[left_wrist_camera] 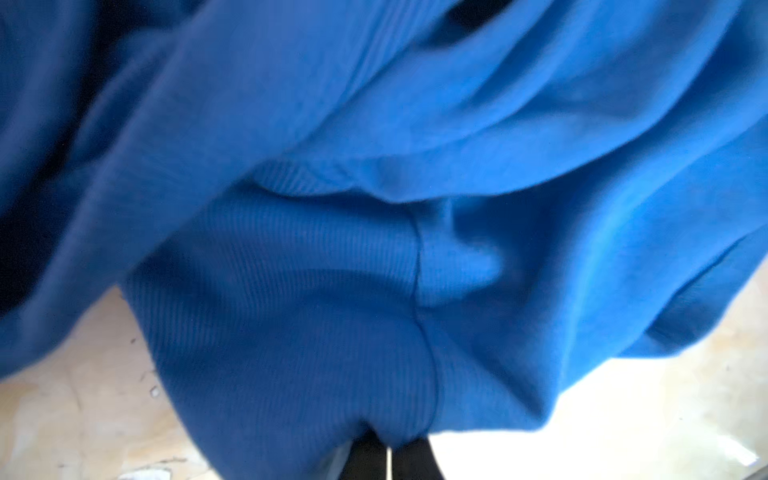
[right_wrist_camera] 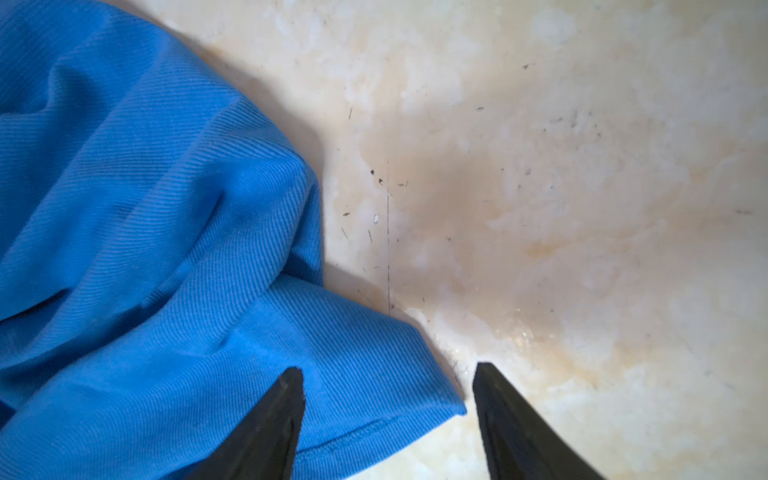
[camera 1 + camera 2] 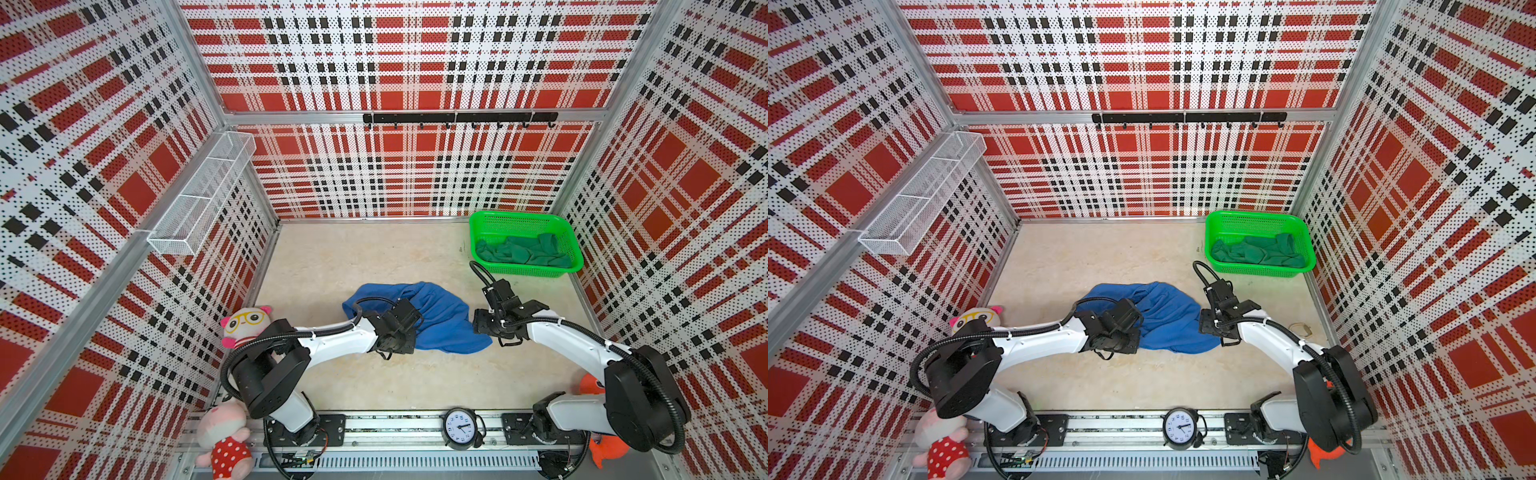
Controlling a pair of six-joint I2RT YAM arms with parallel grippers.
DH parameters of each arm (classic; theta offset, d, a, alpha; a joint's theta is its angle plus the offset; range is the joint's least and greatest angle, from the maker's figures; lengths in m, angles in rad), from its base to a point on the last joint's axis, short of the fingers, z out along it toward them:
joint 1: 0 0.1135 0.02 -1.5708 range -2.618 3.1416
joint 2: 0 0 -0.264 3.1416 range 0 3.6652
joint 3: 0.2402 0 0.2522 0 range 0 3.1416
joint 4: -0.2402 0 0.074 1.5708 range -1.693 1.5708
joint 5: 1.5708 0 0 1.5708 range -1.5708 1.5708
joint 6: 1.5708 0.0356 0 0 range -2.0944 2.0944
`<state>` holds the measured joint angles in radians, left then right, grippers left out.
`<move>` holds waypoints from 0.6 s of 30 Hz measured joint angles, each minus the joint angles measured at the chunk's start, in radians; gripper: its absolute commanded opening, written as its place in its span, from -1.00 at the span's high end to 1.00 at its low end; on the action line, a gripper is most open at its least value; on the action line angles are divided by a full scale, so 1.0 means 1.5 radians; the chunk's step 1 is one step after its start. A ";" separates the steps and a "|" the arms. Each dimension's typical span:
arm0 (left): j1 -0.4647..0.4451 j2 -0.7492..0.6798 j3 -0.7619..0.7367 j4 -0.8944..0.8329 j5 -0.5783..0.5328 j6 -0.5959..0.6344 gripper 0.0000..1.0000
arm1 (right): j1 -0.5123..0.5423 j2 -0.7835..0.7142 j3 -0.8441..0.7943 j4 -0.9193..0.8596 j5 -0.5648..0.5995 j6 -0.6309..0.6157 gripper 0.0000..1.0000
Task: Fold and stack the tank tops
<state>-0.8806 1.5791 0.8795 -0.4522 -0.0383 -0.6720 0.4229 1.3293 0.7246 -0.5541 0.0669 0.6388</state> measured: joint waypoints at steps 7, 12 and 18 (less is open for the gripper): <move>0.015 -0.032 0.027 -0.019 0.010 0.009 1.00 | 0.000 0.000 -0.001 -0.004 -0.026 -0.011 -0.36; 0.069 -0.098 0.028 -0.009 0.062 0.015 1.00 | 0.005 -0.056 -0.015 -0.037 -0.073 -0.015 -0.29; 0.167 -0.159 0.030 0.030 0.141 0.020 1.00 | -0.001 -0.116 -0.033 -0.073 -0.082 -0.015 -0.11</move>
<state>-0.6304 1.3407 0.9241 -0.4072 0.1730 -0.6415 0.4210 1.1557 0.6758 -0.6636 -0.0566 0.6159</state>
